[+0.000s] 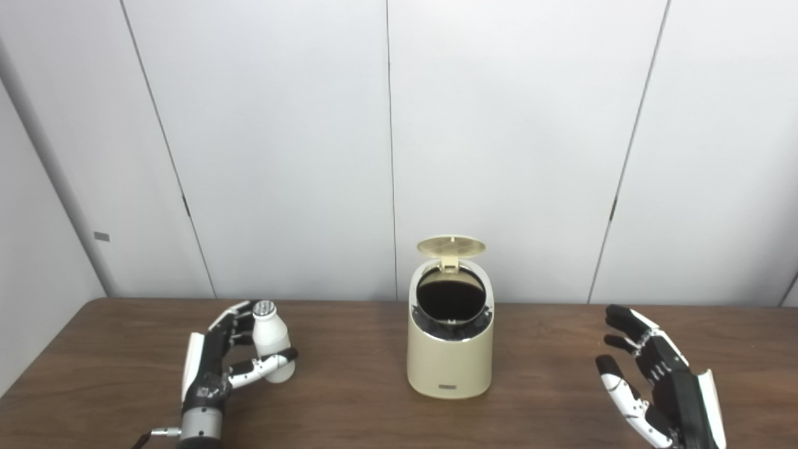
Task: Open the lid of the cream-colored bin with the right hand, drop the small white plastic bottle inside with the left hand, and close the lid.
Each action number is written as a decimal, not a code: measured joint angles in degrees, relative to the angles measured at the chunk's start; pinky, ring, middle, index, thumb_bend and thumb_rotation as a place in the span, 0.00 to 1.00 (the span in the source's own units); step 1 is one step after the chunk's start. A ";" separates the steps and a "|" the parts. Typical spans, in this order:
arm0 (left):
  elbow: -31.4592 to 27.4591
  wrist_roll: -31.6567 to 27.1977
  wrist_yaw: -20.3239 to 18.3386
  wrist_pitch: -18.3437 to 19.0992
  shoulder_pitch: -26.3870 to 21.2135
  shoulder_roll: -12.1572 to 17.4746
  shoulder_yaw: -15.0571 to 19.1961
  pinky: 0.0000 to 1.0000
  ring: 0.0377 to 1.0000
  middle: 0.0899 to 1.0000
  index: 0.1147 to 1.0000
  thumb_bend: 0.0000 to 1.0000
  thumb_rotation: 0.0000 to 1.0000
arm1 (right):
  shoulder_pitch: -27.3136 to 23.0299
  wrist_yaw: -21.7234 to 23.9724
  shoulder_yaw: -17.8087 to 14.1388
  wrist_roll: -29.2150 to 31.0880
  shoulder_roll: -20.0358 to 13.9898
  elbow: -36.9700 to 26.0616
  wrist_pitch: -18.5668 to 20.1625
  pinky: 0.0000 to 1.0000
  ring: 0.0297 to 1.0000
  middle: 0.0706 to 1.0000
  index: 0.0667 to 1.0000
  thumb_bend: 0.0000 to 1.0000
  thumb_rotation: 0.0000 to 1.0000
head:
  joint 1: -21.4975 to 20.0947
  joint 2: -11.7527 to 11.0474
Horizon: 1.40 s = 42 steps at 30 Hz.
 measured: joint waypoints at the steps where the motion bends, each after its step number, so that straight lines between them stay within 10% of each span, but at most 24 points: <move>1: 0.24 0.26 1.20 -0.71 -0.25 -0.34 0.04 0.39 0.42 0.43 0.46 0.55 0.00 | 0.00 0.00 -0.01 -0.06 0.00 0.00 0.00 0.71 0.79 0.79 0.76 0.15 0.38 | 0.00 0.00; 21: 0.80 3.09 6.55 -2.62 -0.79 -0.78 -0.85 0.32 0.39 0.41 0.45 0.50 0.00 | 0.01 1.14 0.15 0.88 -0.40 1.28 -0.55 0.71 0.80 0.79 0.77 0.15 0.47 | -0.44 0.18; 42: -27.89 -2.84 -6.74 -0.68 5.14 -4.82 -6.15 0.36 0.43 0.45 0.40 0.50 0.00 | -0.73 1.28 0.30 4.15 0.09 4.36 -1.42 0.78 0.83 0.81 0.75 0.20 0.52 | -1.67 -0.97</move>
